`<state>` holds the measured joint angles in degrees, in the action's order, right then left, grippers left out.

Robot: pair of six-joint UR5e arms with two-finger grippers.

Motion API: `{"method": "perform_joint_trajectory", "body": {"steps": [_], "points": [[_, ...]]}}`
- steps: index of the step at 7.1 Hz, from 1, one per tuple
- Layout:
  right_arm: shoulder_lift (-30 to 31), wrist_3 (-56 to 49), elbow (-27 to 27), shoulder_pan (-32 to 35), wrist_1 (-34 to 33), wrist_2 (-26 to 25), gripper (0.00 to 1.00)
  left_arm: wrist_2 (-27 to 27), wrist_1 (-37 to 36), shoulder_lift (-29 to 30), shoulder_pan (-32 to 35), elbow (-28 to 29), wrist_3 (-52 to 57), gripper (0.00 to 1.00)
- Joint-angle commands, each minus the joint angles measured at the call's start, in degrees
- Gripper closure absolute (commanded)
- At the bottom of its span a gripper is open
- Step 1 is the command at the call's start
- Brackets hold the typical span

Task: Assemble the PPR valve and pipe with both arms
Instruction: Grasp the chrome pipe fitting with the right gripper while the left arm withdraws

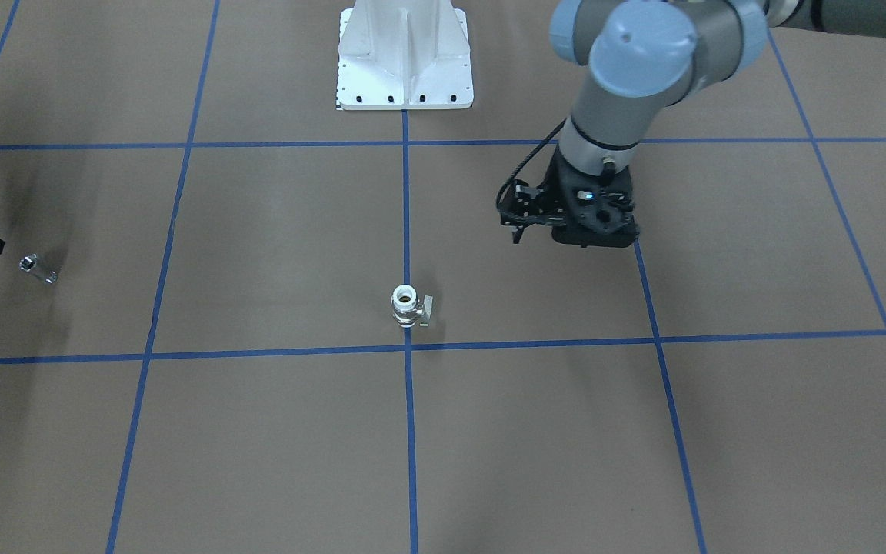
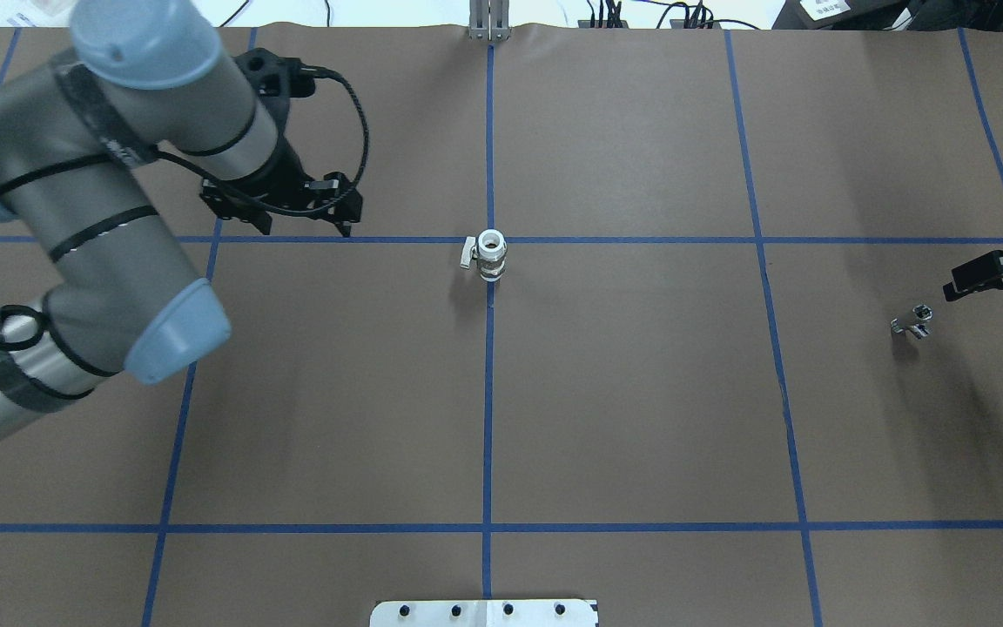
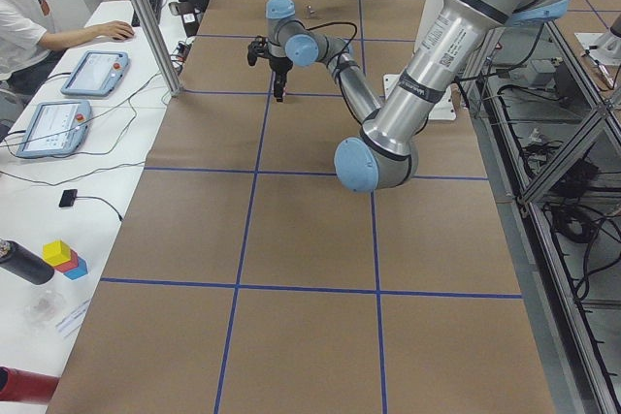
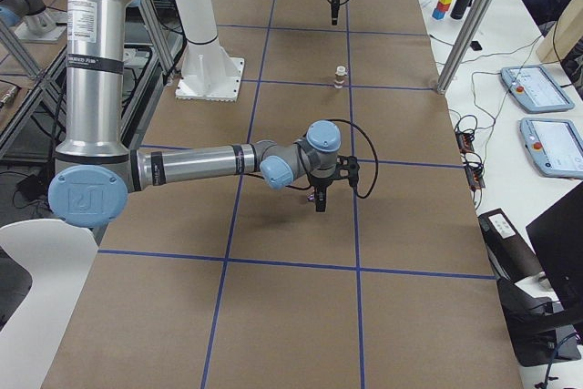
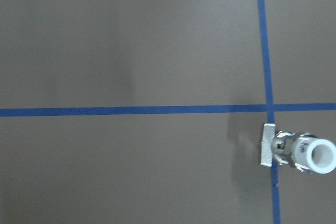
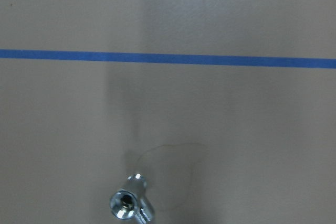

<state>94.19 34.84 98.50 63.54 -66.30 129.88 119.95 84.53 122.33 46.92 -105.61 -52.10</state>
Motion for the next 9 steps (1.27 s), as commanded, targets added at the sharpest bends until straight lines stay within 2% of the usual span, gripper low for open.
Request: {"method": "perform_joint_trajectory", "body": {"steps": [1, 4, 8, 9], "points": [[-0.7, 1.2, -0.9, -3.1, 0.8, -1.5, 0.04, 1.6, -0.2, -4.7, 2.2, -3.9, 3.4, 0.01], [-3.7, 1.1, -4.6, -4.6, 1.0, -1.5, 0.07, 1.5, -0.2, -4.8, 2.2, -3.9, 3.4, 0.01], [-4.3, 0.7, -5.5, -5.3, 1.1, -1.3, 0.30, 1.5, -0.2, -4.8, 2.0, -3.5, 3.4, 0.01], [-3.8, 0.6, -5.2, -5.3, 1.1, -1.1, 0.30, 1.5, -0.2, -4.8, 1.9, -3.5, 3.4, 0.01]]}}
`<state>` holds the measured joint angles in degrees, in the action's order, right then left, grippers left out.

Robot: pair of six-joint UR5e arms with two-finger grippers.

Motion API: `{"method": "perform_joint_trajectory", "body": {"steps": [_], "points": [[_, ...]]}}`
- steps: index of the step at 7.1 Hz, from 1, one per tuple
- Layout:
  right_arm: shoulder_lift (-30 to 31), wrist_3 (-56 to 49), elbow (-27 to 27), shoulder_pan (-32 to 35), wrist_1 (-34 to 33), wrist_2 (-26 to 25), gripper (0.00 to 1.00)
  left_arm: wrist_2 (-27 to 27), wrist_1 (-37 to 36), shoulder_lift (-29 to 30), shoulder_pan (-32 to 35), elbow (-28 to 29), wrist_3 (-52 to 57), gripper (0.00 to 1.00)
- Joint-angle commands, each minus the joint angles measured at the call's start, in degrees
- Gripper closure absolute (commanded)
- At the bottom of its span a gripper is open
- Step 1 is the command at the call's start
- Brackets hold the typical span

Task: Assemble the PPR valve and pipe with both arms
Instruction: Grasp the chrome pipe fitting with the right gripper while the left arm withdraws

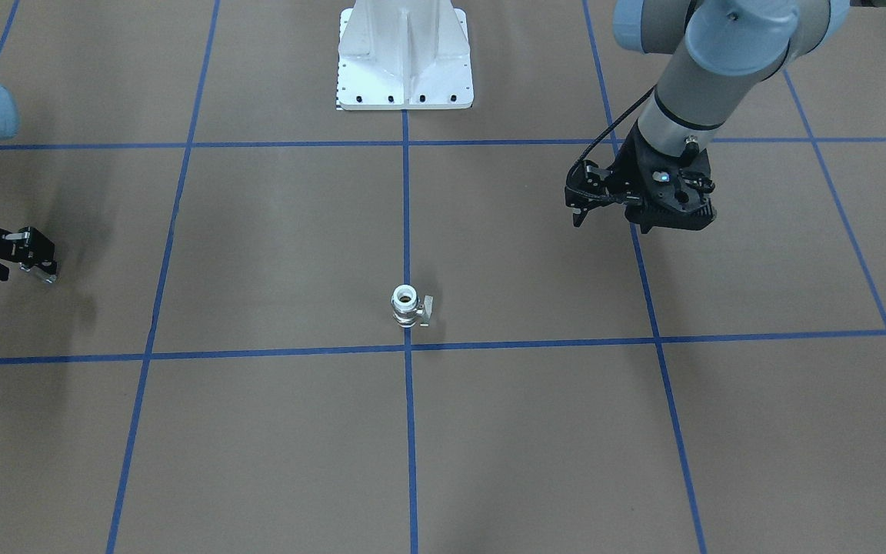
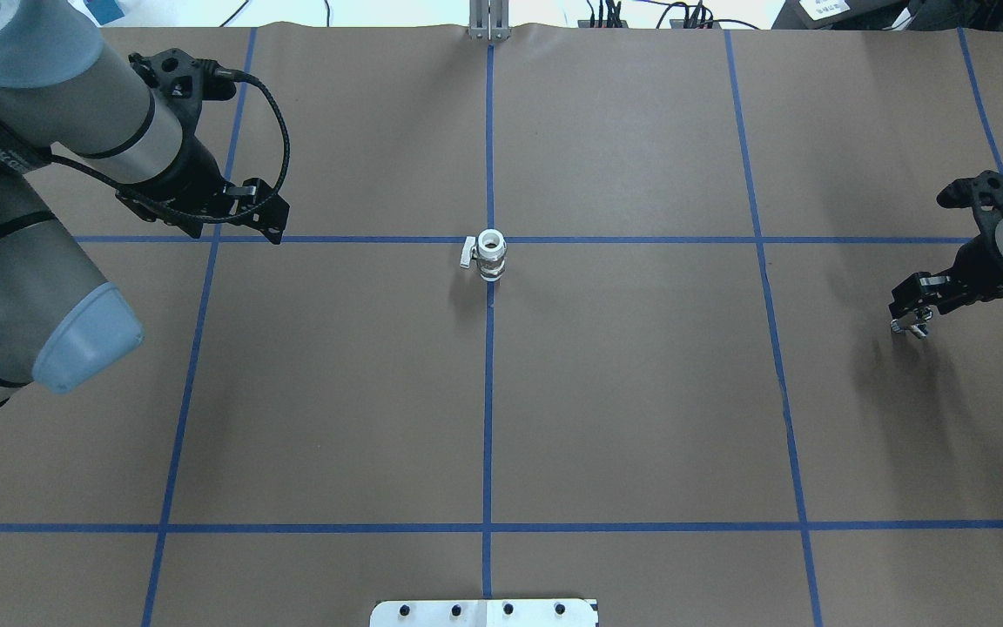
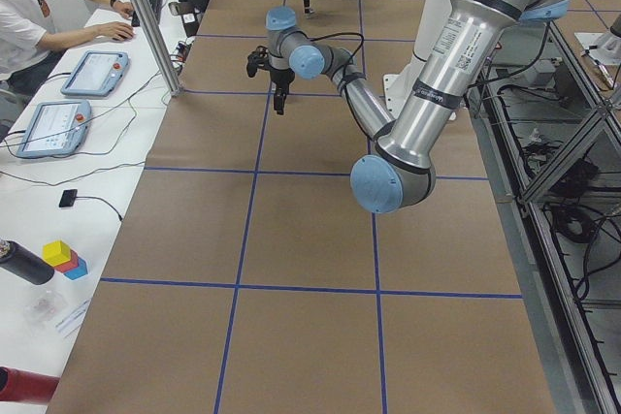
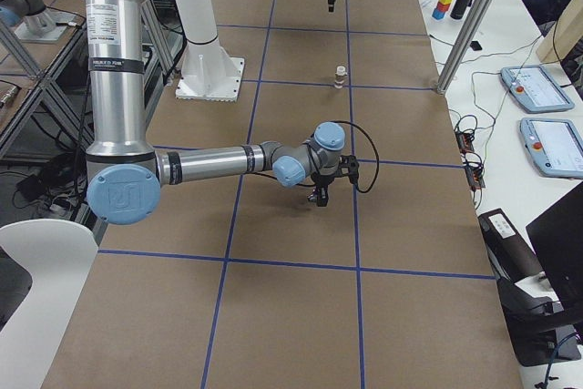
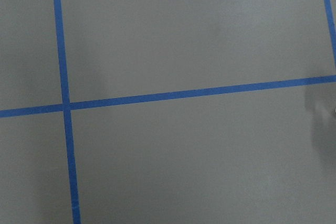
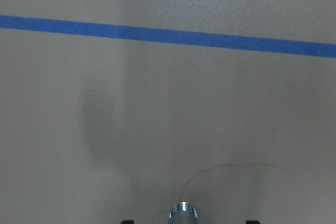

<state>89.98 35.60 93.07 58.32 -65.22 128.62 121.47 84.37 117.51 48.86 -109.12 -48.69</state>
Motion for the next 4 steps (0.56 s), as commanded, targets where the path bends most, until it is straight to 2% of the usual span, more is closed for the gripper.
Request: {"method": "perform_joint_trajectory", "body": {"steps": [1, 3, 4], "points": [[0.5, -0.2, 0.4, -0.1, 0.0, 0.2, 0.30, 0.0, 0.0, 0.0, -0.1, 0.1, 0.0, 0.01], [0.6, -0.2, 0.5, -0.1, 0.0, 0.2, 0.30, 0.0, 0.0, 0.1, -0.1, 0.0, 0.0, 0.01], [0.7, -0.1, 0.5, -0.1, 0.0, 0.2, 0.38, 0.0, -0.1, 0.1, -0.2, 0.0, -0.1, 0.01]]}}
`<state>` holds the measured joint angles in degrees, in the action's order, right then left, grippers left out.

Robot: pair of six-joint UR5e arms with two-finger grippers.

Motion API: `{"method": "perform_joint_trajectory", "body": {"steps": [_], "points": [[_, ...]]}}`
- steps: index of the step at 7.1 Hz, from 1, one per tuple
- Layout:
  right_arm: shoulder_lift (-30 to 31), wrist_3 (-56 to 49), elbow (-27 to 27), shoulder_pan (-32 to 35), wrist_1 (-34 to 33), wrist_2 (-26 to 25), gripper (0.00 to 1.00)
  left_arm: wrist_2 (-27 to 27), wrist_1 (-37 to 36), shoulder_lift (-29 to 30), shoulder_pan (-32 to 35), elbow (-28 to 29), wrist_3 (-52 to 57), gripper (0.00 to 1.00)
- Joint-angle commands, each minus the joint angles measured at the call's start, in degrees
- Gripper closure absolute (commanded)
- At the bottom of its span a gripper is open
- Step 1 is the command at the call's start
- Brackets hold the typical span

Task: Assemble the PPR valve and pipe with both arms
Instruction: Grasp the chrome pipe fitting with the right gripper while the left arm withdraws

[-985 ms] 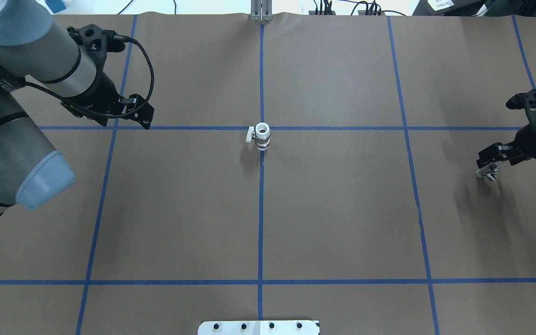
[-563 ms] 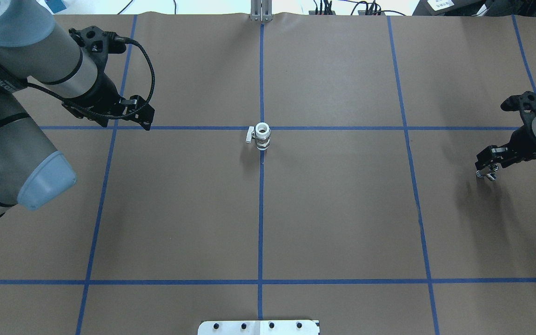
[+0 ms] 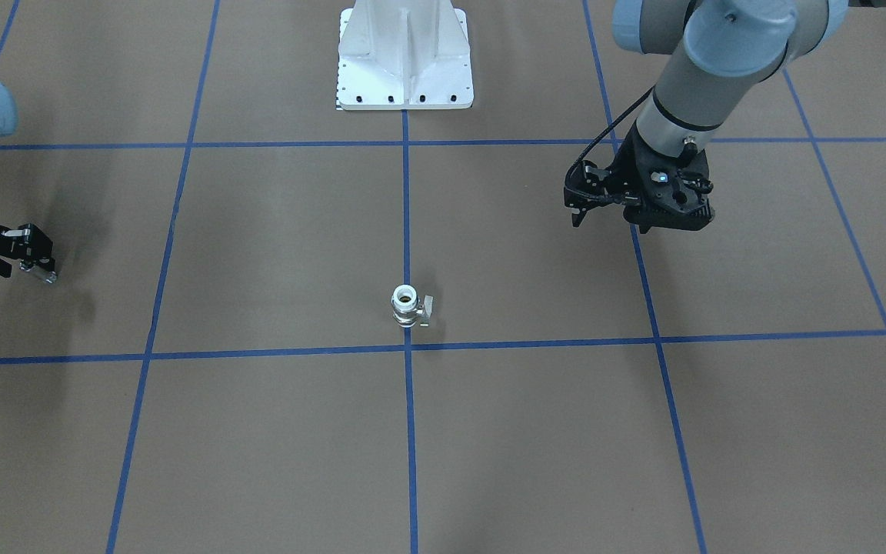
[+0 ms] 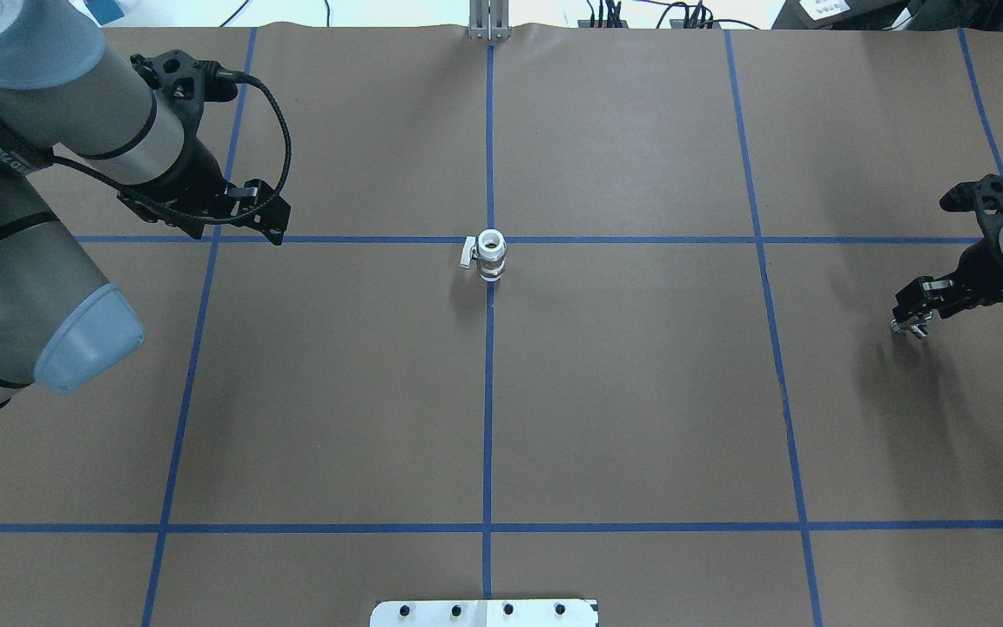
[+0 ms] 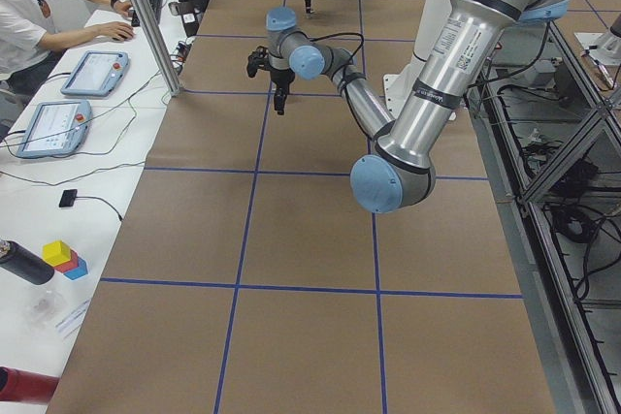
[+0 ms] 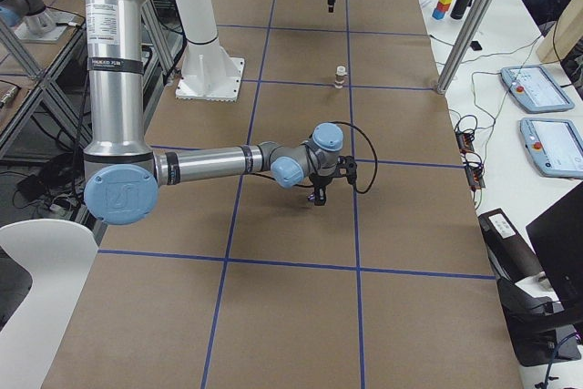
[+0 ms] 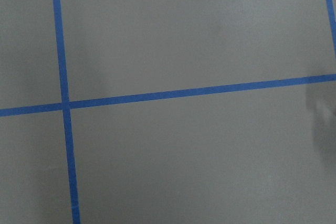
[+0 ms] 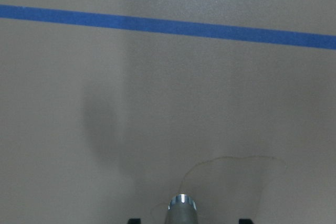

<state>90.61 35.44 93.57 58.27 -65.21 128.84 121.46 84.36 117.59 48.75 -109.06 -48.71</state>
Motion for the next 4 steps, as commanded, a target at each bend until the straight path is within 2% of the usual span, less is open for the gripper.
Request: {"method": "perform_joint_trajectory", "body": {"steps": [1, 2, 3, 4], "points": [[0.1, 0.3, 0.1, 0.1, 0.0, 0.1, 0.61, 0.0, -0.1, -0.1, 0.0, 0.0, -0.1, 0.01], [0.0, 0.4, 0.1, 0.1, 0.0, 0.2, 0.92, 0.0, -0.1, -0.1, 0.1, -0.3, -0.1, 0.01], [-0.1, 0.4, 0.1, 0.0, 0.0, 0.3, 1.00, 0.0, -0.1, -0.1, 0.1, -0.3, -0.1, 0.01], [-0.5, 0.5, 0.3, 0.1, -0.1, 0.4, 1.00, 0.0, -0.1, -0.1, 0.2, -0.5, -0.1, 0.01]]}}
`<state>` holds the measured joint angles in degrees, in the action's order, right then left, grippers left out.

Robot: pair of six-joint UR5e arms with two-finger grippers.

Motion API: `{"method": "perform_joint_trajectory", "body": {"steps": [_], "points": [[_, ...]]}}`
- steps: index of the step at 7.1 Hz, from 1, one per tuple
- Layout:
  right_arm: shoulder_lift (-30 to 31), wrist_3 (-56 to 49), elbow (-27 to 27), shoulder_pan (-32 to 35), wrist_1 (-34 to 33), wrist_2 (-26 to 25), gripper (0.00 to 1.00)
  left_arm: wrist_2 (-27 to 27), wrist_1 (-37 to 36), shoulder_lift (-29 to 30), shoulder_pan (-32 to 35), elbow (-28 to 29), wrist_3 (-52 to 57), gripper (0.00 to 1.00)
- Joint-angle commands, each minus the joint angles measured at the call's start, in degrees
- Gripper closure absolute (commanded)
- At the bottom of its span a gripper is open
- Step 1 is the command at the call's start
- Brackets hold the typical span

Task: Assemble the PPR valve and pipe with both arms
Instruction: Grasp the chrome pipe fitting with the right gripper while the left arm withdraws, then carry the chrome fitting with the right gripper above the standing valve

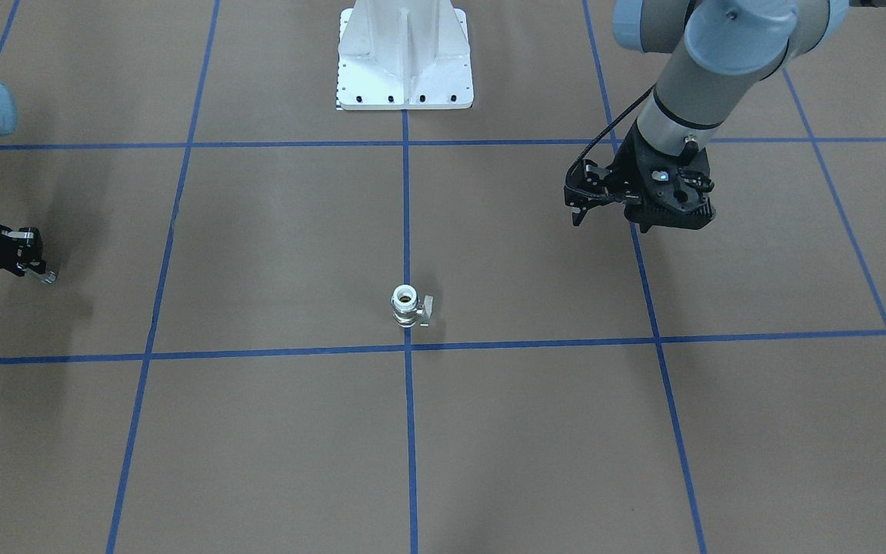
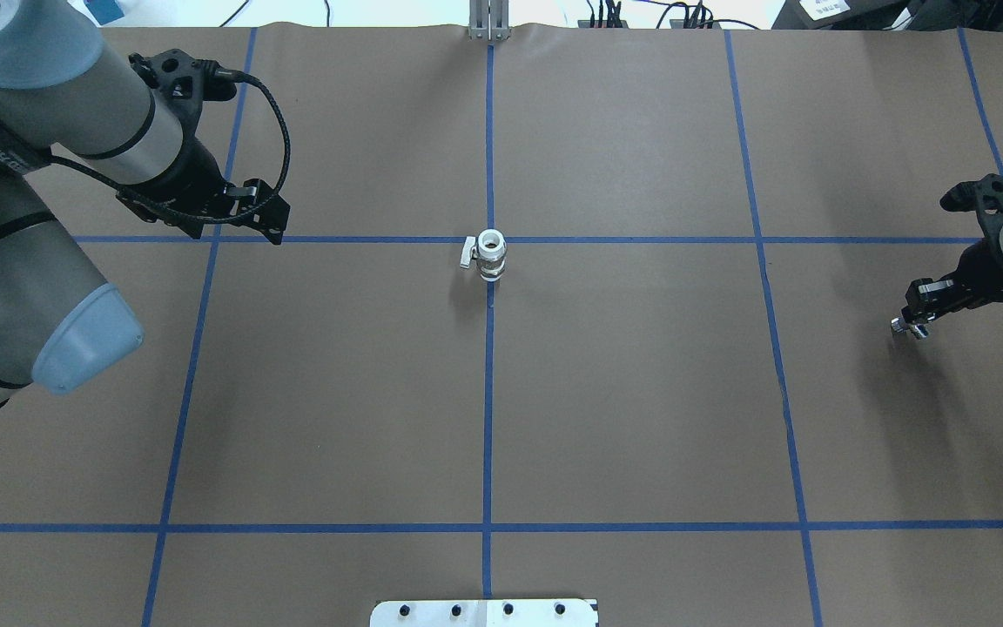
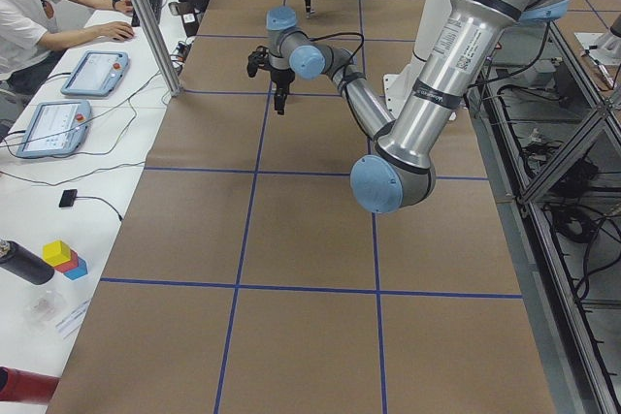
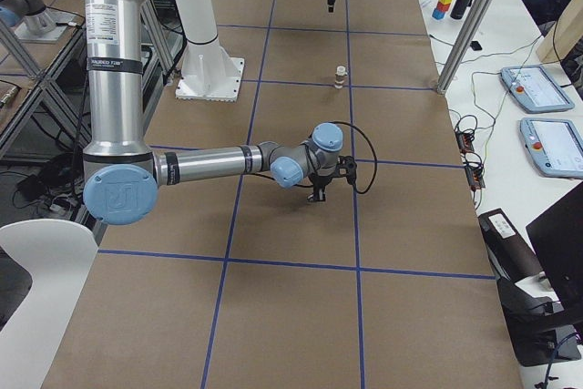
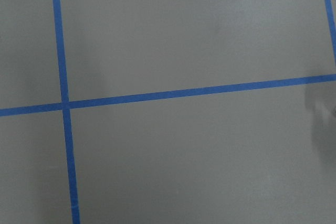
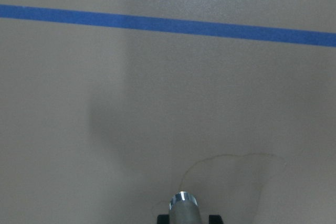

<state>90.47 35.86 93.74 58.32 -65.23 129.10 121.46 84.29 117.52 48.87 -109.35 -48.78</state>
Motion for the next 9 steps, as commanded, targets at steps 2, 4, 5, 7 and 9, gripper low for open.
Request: {"method": "perform_joint_trajectory", "body": {"steps": [2, 4, 5, 7, 9], "points": [[-0.9, 1.6, 3.8, 0.0, -1.6, 0.3, 1.00, 0.1, 0.0, -0.1, 0.5, -0.5, 0.1, 0.01], [-11.0, 4.7, 7.4, 0.0, -16.0, 0.1, 1.00, 1.0, 0.1, -2.6, 2.3, -1.6, 1.1, 0.02], [-18.1, 7.1, 7.1, 0.0, -22.9, -0.2, 1.00, 2.6, 0.0, -6.0, 4.5, -3.1, 6.4, 0.02], [-29.1, 21.7, 5.1, -3.9, -26.8, -0.9, 1.00, 4.7, 0.0, -10.7, 9.3, -3.2, 15.5, 0.02], [-38.2, 30.5, 0.7, -8.1, -26.9, -3.2, 1.00, 4.7, 0.1, -13.3, 10.8, -3.2, 19.7, 0.02]]}}
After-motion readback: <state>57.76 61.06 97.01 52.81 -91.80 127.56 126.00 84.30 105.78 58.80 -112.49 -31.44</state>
